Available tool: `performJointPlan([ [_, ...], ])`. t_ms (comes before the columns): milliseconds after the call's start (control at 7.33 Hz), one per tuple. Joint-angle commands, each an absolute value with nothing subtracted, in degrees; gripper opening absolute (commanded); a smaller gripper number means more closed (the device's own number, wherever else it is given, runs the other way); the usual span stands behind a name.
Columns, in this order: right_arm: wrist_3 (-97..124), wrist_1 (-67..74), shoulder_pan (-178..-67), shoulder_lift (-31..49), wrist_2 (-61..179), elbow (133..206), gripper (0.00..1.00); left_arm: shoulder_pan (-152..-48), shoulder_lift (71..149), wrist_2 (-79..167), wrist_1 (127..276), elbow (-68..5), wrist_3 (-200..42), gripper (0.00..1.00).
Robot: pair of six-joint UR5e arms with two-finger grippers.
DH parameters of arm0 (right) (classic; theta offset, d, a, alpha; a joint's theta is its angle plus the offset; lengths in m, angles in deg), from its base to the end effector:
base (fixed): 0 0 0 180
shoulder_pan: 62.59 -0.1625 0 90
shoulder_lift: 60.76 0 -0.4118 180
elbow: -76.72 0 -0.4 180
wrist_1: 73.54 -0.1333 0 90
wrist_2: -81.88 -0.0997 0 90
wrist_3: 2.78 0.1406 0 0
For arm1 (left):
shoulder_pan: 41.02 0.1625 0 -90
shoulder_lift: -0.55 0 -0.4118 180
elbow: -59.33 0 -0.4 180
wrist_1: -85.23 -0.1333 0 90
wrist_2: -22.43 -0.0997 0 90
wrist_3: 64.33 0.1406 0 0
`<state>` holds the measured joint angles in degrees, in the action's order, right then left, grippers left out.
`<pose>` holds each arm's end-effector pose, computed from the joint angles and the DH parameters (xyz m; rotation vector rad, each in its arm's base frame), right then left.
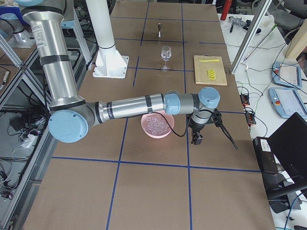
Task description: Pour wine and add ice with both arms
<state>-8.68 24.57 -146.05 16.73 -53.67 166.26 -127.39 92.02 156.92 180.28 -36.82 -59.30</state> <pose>-0.0341 -0.5865 0.5724 0.0608 -0.7969 -0.2328 -0.0014 -0.5274 0.5971 0.2198 0.7722 0.2288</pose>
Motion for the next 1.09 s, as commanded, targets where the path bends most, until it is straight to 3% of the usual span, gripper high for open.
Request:
performJointPlan([
  [0, -8.76, 24.11, -146.53, 16.76, -53.04, 166.37, 1.0, -127.42, 92.31, 156.9, 180.41, -37.25, -59.23, 1.0],
  [956, -8.49, 24.1, -146.44, 18.52, -53.12, 168.56, 1.0, -127.59, 91.08, 156.9, 180.32, -37.78, -59.23, 1.0],
])
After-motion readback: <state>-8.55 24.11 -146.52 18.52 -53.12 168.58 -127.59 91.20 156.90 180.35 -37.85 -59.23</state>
